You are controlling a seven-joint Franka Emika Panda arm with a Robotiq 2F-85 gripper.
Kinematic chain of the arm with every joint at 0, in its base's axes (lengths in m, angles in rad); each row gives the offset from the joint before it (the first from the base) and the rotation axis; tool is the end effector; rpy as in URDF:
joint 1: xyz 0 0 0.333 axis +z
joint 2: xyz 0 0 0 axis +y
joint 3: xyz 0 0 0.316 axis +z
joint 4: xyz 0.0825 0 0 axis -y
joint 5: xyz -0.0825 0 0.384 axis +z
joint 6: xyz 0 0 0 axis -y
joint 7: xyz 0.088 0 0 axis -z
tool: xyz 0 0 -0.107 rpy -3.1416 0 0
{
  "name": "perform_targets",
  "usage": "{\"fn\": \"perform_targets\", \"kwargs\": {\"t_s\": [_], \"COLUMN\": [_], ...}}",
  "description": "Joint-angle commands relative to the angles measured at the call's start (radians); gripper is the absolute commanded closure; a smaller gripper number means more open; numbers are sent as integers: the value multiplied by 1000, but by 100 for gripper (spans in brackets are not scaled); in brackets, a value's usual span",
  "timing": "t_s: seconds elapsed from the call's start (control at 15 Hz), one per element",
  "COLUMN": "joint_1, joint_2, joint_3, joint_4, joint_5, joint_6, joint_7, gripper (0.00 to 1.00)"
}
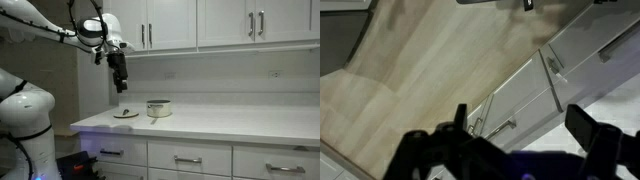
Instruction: Take the lid and put it on the pot
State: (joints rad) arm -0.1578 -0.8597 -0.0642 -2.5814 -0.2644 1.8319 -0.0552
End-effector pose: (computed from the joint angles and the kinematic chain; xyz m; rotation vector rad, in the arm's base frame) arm 0.2941 -0.0909 0.5301 2.9135 -0.1352 0.1203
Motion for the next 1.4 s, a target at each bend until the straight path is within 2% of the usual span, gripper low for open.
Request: {"fn": "perform_targets", "kwargs": {"t_s": [0.0,0.47,0.6,1.0,1.33], "joint_1": [14,33,77,284,406], "joint_2": [0,21,31,99,219], "joint_3": [-9,2,22,128,164], "joint_4": [3,-2,-14,-25,12], "joint_5": [-8,-6,2,43,88], "joint_6": [-5,15,29,64,178], "joint_7": [8,4,-12,-63,-143], "gripper": [0,0,0,0,0]}}
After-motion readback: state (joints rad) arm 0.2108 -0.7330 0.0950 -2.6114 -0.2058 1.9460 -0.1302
